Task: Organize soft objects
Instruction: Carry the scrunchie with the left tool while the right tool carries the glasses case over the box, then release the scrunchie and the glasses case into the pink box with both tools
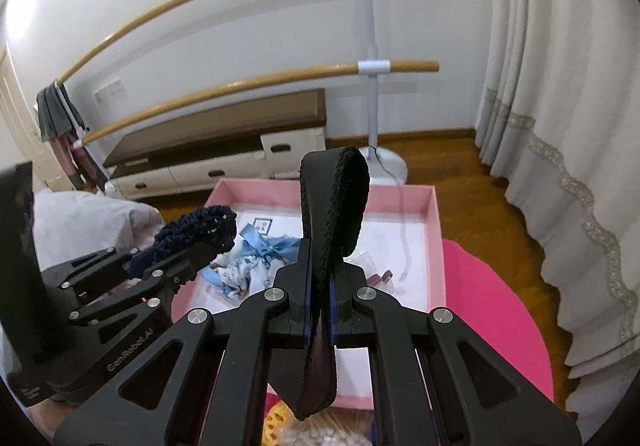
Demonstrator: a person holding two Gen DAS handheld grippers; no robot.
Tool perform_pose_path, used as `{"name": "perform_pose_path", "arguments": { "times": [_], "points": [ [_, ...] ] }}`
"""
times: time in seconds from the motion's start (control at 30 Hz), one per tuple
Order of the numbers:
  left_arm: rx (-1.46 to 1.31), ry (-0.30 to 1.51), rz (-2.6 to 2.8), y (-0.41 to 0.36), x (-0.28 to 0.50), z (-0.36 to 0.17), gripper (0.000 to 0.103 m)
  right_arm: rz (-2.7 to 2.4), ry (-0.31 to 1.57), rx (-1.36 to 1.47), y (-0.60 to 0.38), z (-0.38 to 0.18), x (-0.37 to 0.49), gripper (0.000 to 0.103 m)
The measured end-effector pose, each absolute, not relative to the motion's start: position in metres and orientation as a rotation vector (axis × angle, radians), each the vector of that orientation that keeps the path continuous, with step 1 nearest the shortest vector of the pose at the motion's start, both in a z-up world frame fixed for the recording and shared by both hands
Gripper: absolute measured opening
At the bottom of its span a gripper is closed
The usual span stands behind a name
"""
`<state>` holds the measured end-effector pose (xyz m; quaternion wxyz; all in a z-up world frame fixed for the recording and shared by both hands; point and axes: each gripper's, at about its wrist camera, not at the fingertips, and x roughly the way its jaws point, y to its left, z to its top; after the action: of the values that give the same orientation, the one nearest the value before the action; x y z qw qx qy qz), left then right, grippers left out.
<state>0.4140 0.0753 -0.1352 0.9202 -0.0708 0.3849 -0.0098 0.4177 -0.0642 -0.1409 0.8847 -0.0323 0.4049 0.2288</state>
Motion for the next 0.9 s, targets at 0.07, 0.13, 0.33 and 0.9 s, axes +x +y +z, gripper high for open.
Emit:
{"name": "perform_pose_path", "arguments": {
  "times": [0.07,0.13,0.33,0.9],
  "points": [
    [-0.146,0.807,-0.018,0.077,0.421,-0.144,0.014,0.474,0.865,-0.071,-0.061,-0.151,0.425,0.006],
    [-0.141,0.817,-0.021,0.076,0.429,-0.151,0.014,0.47,0.891,-0.079,-0.057,-0.163,0.431,0.006],
    [-0.123,0.831,-0.003,0.072,0.444,-0.165,0.048,0.454,0.943,-0.093,-0.055,-0.184,0.444,0.013],
    [-0.051,0.69,0.114,0.067,0.396,-0.157,0.103,0.335,0.852,0.022,-0.098,-0.158,0.42,0.103]
  ]
}}
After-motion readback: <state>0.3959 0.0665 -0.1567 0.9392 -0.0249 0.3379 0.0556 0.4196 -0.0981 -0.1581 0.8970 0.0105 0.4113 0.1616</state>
